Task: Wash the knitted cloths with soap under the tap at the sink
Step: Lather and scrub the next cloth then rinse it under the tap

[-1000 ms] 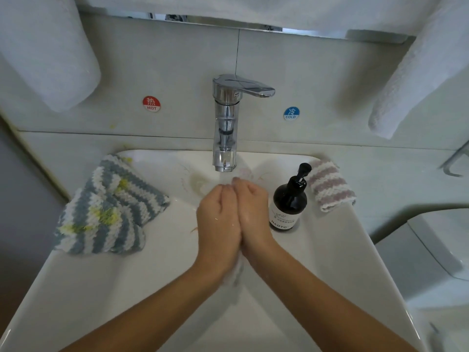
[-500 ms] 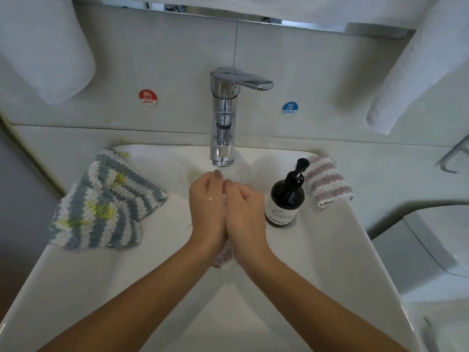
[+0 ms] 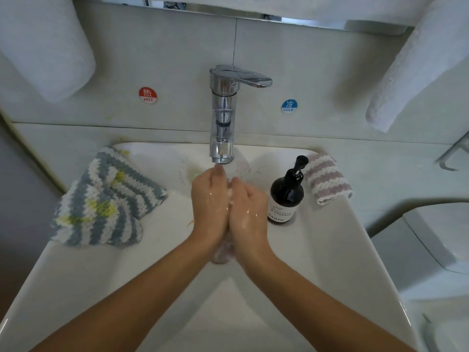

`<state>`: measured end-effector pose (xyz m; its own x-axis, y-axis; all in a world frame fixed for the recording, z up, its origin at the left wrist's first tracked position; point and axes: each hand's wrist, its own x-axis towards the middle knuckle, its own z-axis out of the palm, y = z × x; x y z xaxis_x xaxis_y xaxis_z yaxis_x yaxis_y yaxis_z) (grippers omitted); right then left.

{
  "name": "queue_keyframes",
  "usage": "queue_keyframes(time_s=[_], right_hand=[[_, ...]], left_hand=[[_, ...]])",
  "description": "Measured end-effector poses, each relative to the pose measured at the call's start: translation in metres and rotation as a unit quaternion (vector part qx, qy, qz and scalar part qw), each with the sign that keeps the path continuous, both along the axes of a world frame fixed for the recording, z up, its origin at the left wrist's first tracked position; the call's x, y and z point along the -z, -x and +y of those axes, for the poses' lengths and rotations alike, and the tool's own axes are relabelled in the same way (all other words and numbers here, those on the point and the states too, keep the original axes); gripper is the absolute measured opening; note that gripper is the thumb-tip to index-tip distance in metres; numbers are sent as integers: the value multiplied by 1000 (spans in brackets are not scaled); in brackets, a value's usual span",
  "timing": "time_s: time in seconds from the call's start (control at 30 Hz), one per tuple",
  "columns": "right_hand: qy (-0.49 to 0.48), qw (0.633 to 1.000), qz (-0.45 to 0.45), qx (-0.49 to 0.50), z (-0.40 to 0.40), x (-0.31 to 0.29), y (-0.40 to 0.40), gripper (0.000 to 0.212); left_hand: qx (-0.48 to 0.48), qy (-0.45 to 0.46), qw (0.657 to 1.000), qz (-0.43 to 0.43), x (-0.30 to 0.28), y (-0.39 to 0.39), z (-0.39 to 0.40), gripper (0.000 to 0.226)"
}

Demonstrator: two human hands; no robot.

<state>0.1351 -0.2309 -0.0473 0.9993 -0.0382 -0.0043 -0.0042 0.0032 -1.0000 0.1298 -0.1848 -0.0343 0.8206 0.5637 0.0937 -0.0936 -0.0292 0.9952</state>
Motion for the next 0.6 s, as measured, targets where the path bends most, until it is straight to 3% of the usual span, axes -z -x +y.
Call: queue_keyframes(time_s=[0.17,0.6], right_hand=[[14,1000,6,21,-2,-5,-17,47],[19,1000,-9,0,-4,1,6,39]], left_hand=[[1,-26,999,-23,2,16,-14,43],[15,-2,1000,-2,2,-1,2,41]])
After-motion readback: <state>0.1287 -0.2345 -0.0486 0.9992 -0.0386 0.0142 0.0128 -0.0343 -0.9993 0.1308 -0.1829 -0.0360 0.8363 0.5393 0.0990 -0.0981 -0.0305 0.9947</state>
